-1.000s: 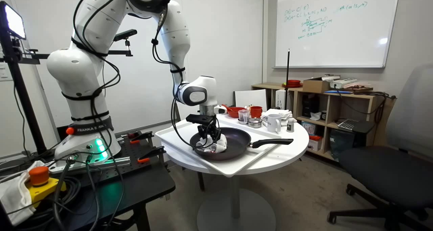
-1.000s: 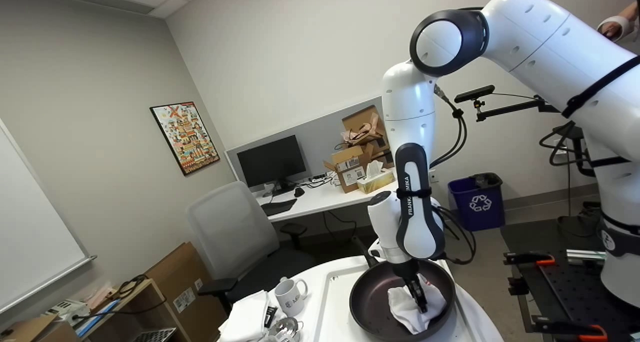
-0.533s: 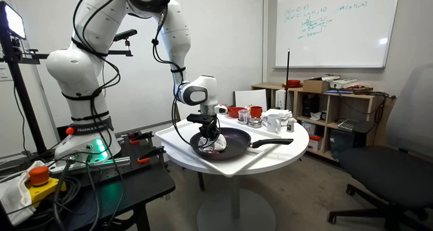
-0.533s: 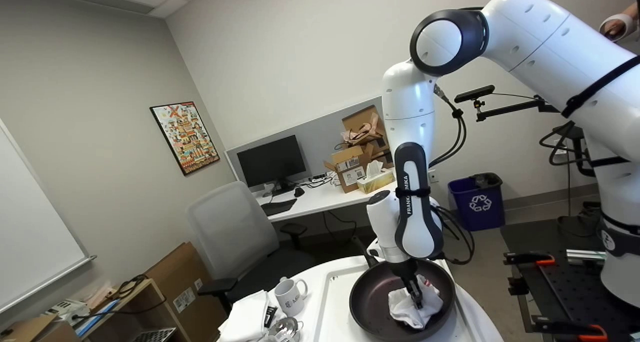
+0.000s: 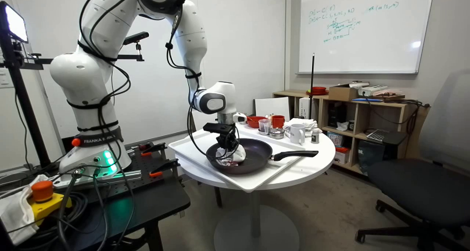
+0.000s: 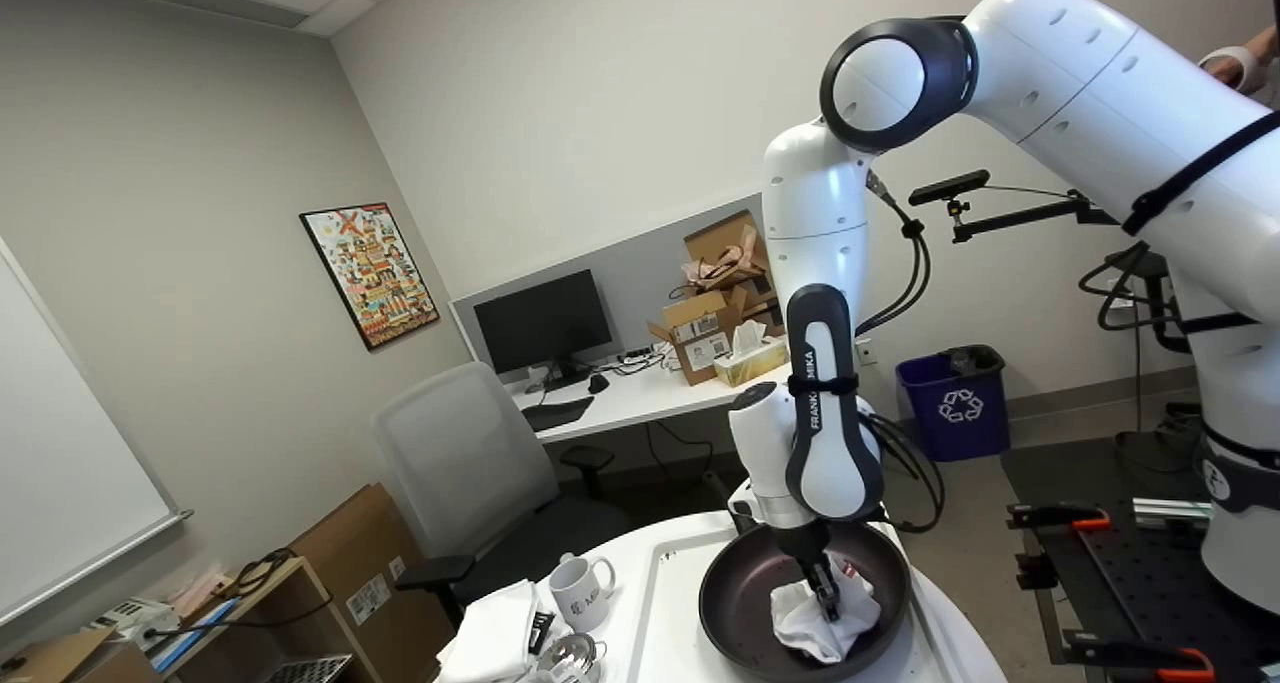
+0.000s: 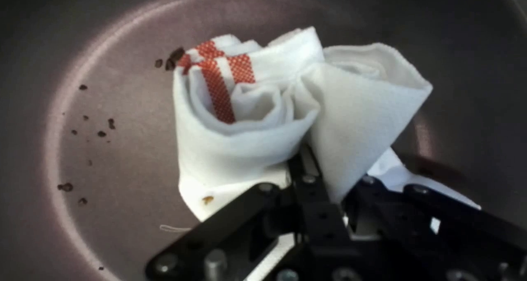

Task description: Wipe the pan with the white towel

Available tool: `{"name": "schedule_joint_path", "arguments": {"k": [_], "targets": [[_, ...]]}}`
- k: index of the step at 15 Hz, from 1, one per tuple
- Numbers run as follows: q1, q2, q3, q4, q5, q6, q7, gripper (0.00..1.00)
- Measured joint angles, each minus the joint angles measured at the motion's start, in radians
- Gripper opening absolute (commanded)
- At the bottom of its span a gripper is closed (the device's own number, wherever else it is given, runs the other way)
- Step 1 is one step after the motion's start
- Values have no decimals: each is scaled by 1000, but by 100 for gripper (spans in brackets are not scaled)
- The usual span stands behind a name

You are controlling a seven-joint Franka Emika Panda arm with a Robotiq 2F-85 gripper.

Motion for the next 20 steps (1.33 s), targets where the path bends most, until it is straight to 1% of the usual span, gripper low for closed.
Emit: {"name": "schedule_joint_path", "arguments": {"k": [5, 9, 12, 15, 20], "targets": [[-13, 27, 67, 57, 0, -5, -12, 3], [-65, 70, 144, 124, 0, -35, -52, 3], [-106, 99, 181, 168, 2, -70, -82, 3], [-133, 112, 193, 198, 7, -90, -90, 3], [-191, 114, 190, 211, 12, -87, -91, 3]]}}
